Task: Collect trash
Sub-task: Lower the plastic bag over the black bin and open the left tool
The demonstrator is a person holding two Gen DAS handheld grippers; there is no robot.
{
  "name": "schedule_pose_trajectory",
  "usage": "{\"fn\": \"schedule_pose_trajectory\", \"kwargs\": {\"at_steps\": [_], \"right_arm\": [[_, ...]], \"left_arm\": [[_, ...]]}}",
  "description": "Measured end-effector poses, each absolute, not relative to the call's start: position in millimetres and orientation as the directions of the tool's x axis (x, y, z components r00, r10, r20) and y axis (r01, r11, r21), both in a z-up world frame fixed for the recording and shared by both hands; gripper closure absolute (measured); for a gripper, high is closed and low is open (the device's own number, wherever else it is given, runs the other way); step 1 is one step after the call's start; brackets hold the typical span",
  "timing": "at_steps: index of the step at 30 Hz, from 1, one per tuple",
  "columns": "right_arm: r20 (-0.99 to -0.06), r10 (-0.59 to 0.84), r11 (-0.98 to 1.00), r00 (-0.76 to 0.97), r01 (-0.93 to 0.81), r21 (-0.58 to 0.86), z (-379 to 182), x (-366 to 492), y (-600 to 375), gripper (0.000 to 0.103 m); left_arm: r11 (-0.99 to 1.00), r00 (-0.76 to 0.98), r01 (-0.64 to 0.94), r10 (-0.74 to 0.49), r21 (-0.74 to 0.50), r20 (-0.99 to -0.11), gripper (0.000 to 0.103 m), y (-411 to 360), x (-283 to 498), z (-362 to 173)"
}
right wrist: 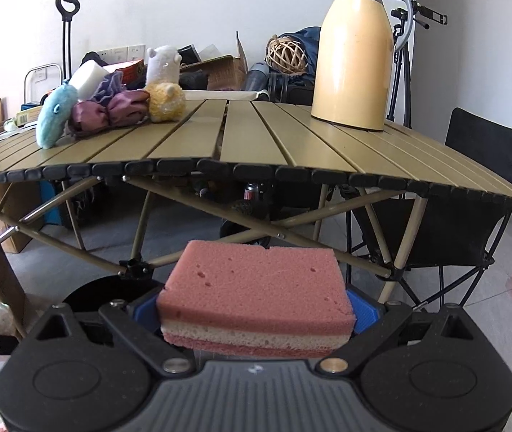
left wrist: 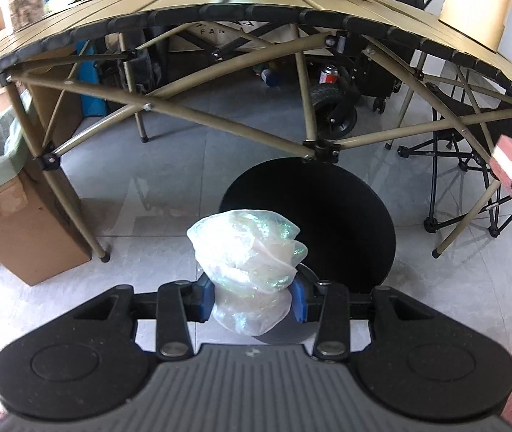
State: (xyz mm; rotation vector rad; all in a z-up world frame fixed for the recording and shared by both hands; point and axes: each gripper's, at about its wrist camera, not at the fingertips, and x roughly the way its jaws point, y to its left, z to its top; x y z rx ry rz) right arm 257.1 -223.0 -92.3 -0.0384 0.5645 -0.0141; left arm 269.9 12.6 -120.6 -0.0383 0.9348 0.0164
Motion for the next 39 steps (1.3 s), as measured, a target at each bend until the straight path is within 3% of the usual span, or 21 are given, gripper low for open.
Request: {"fn": "schedule_pose_trajectory", "kwargs": {"at_steps": [24, 39], "right_arm": [[-0.597, -0.095, 0.995, 0.796, 0.1, -0.025, -120, 302, -238, 0.005], [-0.63, -0.13, 0.989, 0.766, 0.148, -0.023, -133, 304, -255, 0.005]], "left_arm": [[0.991, 0.464, -0.067, -0.073, -0.116, -0.883, 0.062, -41, 355, -141], [0.992, 0.414, -0.088, -0.043, -0.087, -0.909, 0.062, -55, 373, -155]]}}
